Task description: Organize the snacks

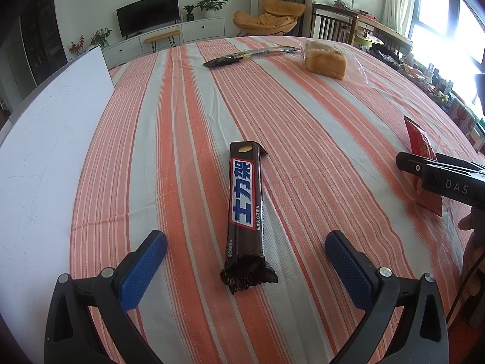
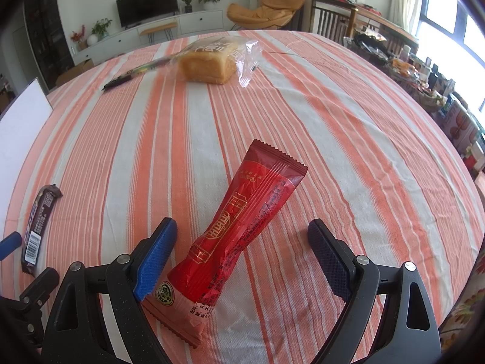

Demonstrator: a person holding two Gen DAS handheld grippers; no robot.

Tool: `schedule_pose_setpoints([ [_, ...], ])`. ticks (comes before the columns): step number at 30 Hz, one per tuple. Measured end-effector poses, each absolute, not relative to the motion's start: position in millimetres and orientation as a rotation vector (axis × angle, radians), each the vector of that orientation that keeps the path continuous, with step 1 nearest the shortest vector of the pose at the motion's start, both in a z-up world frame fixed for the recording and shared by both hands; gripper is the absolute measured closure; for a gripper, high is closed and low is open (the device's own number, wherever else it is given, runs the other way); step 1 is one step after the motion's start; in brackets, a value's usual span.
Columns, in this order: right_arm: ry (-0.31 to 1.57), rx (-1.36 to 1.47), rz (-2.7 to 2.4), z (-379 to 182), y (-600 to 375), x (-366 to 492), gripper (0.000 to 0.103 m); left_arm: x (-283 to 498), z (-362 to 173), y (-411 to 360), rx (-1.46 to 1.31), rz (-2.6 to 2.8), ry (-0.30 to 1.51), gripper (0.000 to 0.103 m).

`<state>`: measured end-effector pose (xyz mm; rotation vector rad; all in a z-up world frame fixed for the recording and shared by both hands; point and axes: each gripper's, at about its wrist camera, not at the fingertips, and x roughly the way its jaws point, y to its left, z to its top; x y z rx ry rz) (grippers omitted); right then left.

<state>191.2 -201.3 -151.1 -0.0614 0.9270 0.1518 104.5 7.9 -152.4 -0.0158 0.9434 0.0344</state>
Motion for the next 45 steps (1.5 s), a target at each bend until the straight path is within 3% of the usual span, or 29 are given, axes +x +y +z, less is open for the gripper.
schedule_pose_setpoints([
  [22, 0.918, -0.154, 0.380, -150, -165, 173, 0.014, 105, -153, 8, -0.016, 0.034, 0.943, 0.000],
  [25, 0.900, -0.044, 0.411, -143, -180, 174, 0.014, 105, -152, 8, -0.018, 0.031, 0.944, 0.000],
  [32, 0.863, 0.515, 0.369, -145, -277, 176, 0.014, 106, -149, 11, 0.011, -0.045, 1.000, 0.000],
  [35, 0.920, 0.567, 0.314, -147, -285, 177, 0.013, 111, -147, 12, -0.006, -0.045, 1.030, 0.002],
  [39, 0.989, 0.423, 0.312, -133, -249, 176, 0.013, 122, -141, 17, -0.036, -0.004, 1.042, 0.023],
  [42, 1.040, 0.241, 0.268, -126, -213, 183, 0.016, 126, -138, 19, -0.022, 0.038, 1.030, 0.063],
  [43, 1.056, 0.197, 0.253, -128, -206, 186, 0.017, 126, -137, 19, -0.030, 0.030, 1.028, 0.085],
  [44, 1.080, 0.158, 0.237, -129, -200, 189, 0.023, 126, -137, 19, -0.033, 0.037, 1.030, 0.086],
  [45, 1.120, 0.126, 0.223, -135, -196, 190, 0.066, 125, -136, 19, -0.035, 0.038, 1.022, 0.086],
])
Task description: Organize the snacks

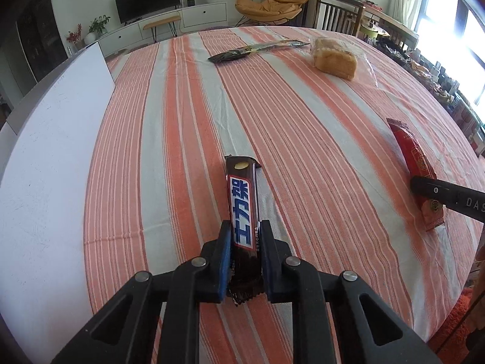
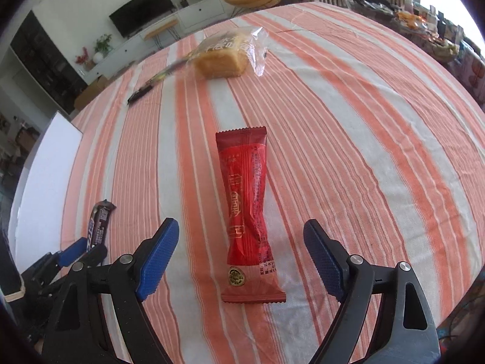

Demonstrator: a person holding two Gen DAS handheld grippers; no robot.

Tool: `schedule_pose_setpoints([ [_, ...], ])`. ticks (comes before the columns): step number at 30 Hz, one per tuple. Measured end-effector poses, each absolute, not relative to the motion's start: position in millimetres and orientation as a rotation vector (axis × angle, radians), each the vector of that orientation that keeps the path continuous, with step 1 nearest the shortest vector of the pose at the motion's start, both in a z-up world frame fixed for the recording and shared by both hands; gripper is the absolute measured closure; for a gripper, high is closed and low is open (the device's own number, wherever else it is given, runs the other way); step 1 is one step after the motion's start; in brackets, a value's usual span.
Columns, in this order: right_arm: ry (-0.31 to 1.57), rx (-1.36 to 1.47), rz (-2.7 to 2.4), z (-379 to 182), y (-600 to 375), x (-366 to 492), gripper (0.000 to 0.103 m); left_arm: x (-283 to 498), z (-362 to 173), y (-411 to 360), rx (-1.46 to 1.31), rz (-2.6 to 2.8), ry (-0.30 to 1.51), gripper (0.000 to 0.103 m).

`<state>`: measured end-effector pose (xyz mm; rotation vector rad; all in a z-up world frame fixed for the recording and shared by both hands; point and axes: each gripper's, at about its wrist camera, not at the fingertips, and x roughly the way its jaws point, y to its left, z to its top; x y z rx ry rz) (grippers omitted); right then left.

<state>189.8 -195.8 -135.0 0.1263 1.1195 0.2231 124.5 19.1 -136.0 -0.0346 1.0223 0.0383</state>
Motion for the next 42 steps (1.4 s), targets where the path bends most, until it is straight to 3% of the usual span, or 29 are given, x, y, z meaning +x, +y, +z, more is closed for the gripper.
schedule_pose_setpoints([
  [1, 1.121, 0.115, 0.214, -135, -198, 187, 0.079, 122, -134, 19, -0.036, 0.036, 1.012, 0.086],
  [4, 1.137, 0.164, 0.230, -130, -206, 179, 0.086, 111, -120, 18, -0.016, 0.050, 0.952, 0.086],
  [13, 1.036, 0.248, 0.315, -78, -216, 145, 0.088, 85, -70, 12, -0.013, 0.046, 0.829, 0.086],
  [18, 0.983, 0.269, 0.393, -45, -198, 131, 0.088, 56, -34, 29, -0.230, -0.107, 0.813, 0.086],
  [23, 0.921, 0.255, 0.570, 1, -151, 102, 0.088, 4, 22, 75, -0.483, -0.292, 0.761, 0.086],
  [29, 0.896, 0.240, 0.853, 45, -60, 69, 0.088, -65, 76, 167, -0.539, -0.164, 0.611, 0.086],
  [33, 0.947, 0.199, 1.029, 46, 14, 53, 0.088, -88, 64, 236, -0.507, 0.099, 0.604, 0.086],
  [38, 1.010, 0.109, 1.095, 8, 84, 48, 0.087, -84, -1, 288, -0.514, 0.308, 0.721, 0.085],
  [39, 1.029, 0.097, 1.102, -4, 91, 48, 0.085, -81, -15, 290, -0.493, 0.351, 0.752, 0.083],
  [40, 1.046, 0.077, 1.105, -15, 97, 48, 0.080, -77, -26, 290, -0.476, 0.378, 0.776, 0.072],
  [41, 1.062, 0.047, 1.097, -26, 101, 49, 0.078, -74, -35, 290, -0.466, 0.396, 0.794, 0.049],
  [42, 1.073, 0.018, 1.080, -35, 103, 49, 0.061, -71, -42, 288, -0.460, 0.411, 0.803, 0.036],
])
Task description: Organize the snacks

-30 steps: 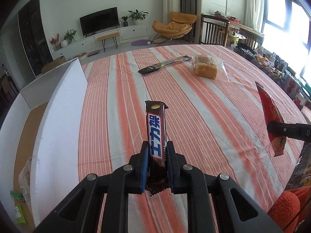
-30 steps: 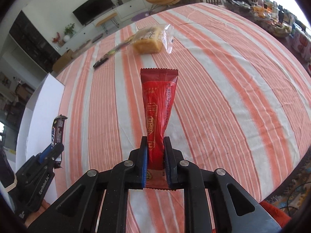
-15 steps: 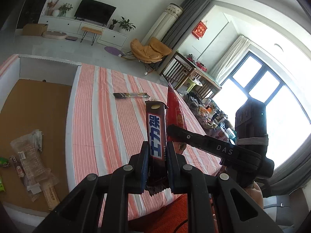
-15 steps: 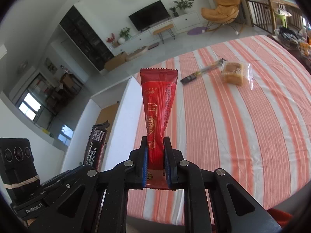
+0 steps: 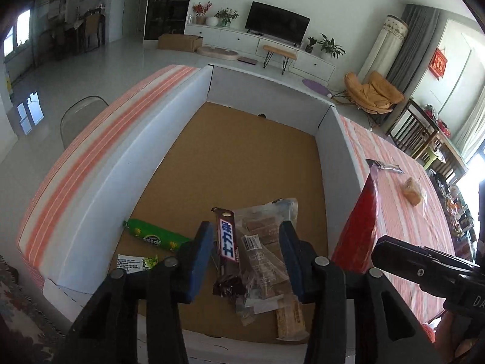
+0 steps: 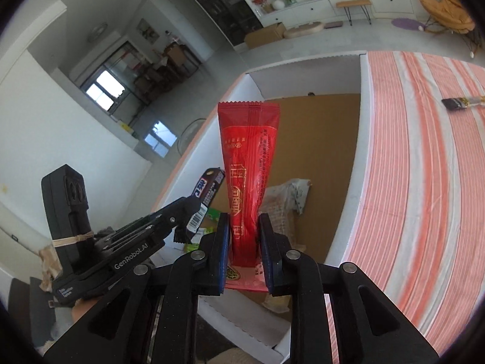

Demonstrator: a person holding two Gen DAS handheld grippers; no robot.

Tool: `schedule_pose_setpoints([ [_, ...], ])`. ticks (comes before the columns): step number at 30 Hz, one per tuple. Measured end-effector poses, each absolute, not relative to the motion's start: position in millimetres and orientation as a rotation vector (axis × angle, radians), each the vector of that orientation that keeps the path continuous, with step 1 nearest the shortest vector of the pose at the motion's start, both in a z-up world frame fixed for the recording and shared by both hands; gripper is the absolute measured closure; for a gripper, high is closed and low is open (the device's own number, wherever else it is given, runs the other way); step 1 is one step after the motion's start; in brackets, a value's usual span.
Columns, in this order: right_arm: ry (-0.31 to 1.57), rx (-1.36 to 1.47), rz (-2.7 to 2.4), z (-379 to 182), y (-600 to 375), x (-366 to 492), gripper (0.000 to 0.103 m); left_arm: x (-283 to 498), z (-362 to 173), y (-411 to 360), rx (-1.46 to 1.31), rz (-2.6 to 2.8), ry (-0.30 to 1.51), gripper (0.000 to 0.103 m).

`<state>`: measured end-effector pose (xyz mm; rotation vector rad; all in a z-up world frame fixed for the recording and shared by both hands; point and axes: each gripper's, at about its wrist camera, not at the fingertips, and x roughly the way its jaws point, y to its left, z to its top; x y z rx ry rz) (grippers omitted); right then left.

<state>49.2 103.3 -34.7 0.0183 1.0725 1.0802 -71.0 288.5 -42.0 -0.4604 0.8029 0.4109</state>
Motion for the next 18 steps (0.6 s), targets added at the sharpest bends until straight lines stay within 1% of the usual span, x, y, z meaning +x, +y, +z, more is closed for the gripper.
schedule_pose_setpoints([
  [1, 1.068, -0.006, 1.057, -42, 102, 49, 0.045, -70, -46, 286, -0.457, 0.423, 0.798, 0.019],
  [2, 1.047, -0.031, 1.028, -47, 97, 50, 0.044, -70, -47, 284, -0.453, 0.432, 0.783, 0.018],
  [5, 0.963, -0.098, 0.912, -51, 71, 56, 0.043, -59, -41, 272, -0.427, 0.412, 0.746, 0.018],
  [7, 0.918, -0.082, 0.820, -52, 39, 69, 0.036, -50, -31, 257, -0.395, 0.381, 0.718, 0.018],
  [9, 0.882, -0.077, 0.698, -55, 5, 86, 0.036, -39, -18, 232, -0.361, 0.333, 0.692, 0.016],
  [10, 0.871, -0.072, 0.632, -59, -15, 95, 0.035, -34, -11, 218, -0.347, 0.299, 0.680, 0.013],
  [11, 0.864, -0.065, 0.567, -66, -35, 105, 0.035, -27, -7, 204, -0.335, 0.265, 0.670, 0.010],
  [13, 0.871, -0.061, 0.421, -85, -77, 124, 0.035, -15, 2, 173, -0.305, 0.188, 0.657, 0.008],
  [16, 0.926, -0.083, 0.222, -118, -131, 148, 0.035, 5, 7, 126, -0.244, 0.073, 0.671, 0.006],
  [18, 0.951, -0.068, 0.147, -129, -161, 153, 0.035, 22, 7, 97, -0.205, 0.007, 0.707, 0.006],
])
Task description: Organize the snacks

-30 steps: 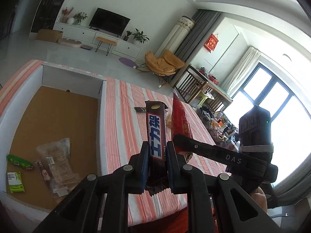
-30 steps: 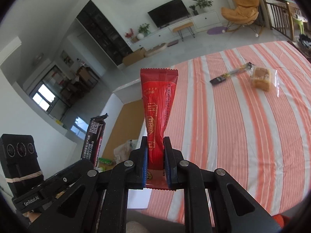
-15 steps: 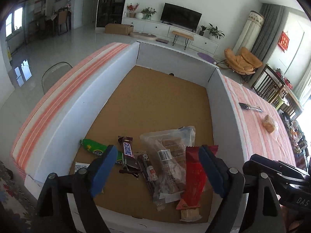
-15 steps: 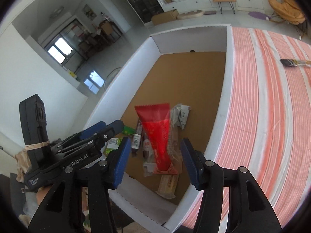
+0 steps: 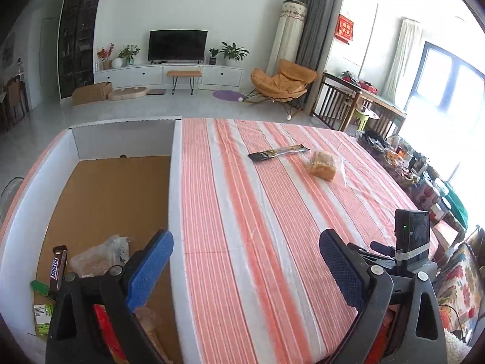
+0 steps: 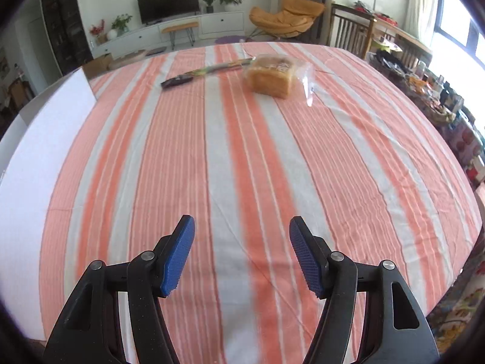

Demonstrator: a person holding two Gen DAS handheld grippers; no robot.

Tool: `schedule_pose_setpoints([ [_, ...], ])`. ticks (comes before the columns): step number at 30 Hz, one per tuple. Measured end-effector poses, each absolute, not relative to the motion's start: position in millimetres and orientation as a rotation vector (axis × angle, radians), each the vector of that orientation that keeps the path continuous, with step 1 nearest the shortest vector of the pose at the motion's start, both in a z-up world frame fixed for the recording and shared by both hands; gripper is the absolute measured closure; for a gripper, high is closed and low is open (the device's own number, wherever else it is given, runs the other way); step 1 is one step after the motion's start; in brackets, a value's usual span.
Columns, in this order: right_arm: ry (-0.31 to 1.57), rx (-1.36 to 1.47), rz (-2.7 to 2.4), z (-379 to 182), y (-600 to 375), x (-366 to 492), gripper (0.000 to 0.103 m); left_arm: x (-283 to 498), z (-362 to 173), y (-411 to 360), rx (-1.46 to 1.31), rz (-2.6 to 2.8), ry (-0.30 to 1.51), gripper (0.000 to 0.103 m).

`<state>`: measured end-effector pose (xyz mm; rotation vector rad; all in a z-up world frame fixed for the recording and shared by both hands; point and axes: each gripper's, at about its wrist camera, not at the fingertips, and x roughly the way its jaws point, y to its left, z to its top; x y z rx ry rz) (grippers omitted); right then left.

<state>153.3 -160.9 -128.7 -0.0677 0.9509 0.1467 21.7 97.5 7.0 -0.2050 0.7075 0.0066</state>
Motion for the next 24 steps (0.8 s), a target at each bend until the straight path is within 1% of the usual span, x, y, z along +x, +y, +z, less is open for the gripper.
schedule_pose_setpoints([
  [2, 0.954, -0.027, 0.101, -135, -185, 152, 0.035, 37, 4, 72, -0.184, -0.051, 0.746, 0.006],
  [5, 0.954, 0.103, 0.115, -131, -203, 156, 0.035, 57, 2, 38, -0.159, -0.124, 0.794, 0.006],
  [11, 0.950, 0.061, 0.106, -142, -194, 156, 0.035, 97, 3, -2, -0.122, -0.216, 0.862, 0.006],
  [17, 0.948, 0.041, 0.118, -147, -193, 155, 0.034, 159, 2, -8, -0.113, -0.230, 0.875, 0.006],
  [21, 0.947, 0.053, 0.133, -147, -192, 155, 0.027, 214, -2, 3, -0.127, -0.145, 0.832, 0.006],
  [24, 0.949, 0.021, 0.127, -148, -187, 155, 0.024, 256, -21, 9, -0.088, -0.103, 0.836, 0.006],
])
